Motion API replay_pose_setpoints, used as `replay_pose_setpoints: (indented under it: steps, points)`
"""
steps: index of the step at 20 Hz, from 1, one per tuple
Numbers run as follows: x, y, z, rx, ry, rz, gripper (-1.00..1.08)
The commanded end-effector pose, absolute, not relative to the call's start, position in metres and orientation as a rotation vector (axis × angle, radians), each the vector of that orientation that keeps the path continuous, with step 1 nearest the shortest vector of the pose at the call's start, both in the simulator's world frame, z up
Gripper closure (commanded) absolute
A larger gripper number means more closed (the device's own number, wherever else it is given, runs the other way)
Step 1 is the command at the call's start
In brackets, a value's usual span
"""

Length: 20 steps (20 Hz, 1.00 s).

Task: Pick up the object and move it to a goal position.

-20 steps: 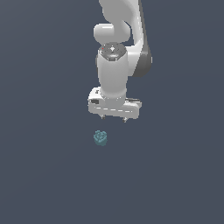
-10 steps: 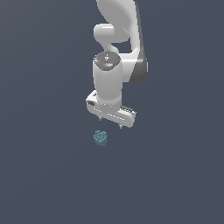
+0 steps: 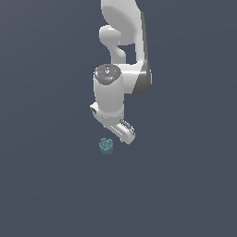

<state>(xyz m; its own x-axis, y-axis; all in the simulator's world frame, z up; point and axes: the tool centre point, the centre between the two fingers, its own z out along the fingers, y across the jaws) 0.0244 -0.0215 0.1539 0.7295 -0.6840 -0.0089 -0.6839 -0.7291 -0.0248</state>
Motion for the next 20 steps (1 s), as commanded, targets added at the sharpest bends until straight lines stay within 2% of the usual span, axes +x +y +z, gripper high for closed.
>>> replay_pose_setpoints:
  steps: [1,20]
  points:
    - [0.026,-0.026,0.148,-2.852,1.259,0.002,-0.92]
    - [0.033,-0.055,0.113,-2.449,1.96,0.004,-0.92]
